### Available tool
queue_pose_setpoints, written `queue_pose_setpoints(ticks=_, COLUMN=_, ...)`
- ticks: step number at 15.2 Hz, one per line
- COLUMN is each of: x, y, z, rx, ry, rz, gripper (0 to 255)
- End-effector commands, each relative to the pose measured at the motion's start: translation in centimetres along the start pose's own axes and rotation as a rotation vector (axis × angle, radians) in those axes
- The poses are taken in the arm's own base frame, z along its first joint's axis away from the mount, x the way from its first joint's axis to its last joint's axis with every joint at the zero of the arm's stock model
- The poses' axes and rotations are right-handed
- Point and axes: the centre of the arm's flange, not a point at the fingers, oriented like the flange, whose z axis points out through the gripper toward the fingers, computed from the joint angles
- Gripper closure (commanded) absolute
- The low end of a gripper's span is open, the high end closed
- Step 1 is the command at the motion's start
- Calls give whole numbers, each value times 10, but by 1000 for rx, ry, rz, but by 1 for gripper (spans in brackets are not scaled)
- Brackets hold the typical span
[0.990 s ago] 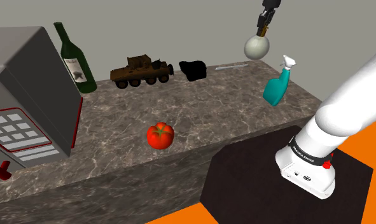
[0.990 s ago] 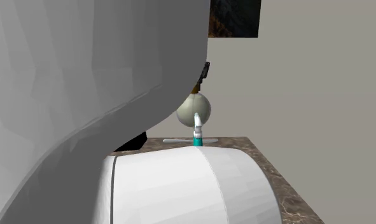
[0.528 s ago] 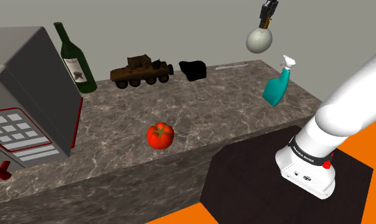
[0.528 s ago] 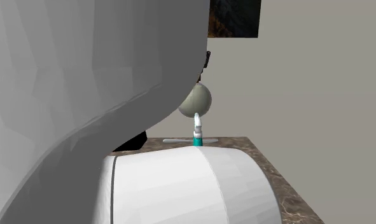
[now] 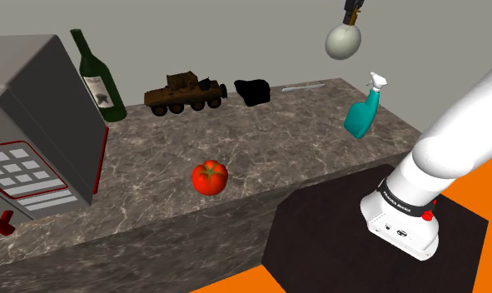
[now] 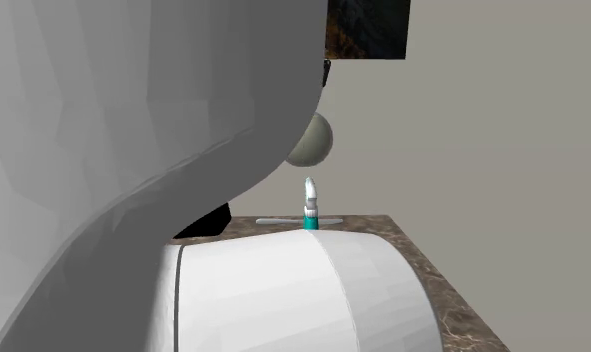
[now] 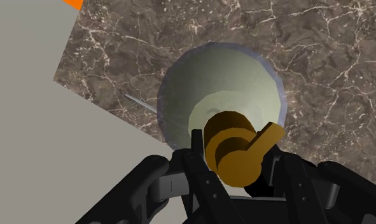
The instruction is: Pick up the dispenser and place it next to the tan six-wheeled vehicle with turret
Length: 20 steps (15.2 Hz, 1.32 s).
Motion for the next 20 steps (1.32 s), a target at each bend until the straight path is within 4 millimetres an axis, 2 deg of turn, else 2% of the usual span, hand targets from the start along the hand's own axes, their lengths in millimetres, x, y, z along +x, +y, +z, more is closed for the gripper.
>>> queue_pose_setpoints(ticks=1, x=0, y=1, z=-10, rx=0, ry=0, rz=0, gripper=255)
queue_pose_setpoints(ticks=2, x=0, y=1, z=-12, rx=0, ry=0, rz=0, gripper=255)
queue_pose_setpoints(ticks=20, x=71, y=-226, z=-11, rx=0, ry=0, rz=0, gripper=255)
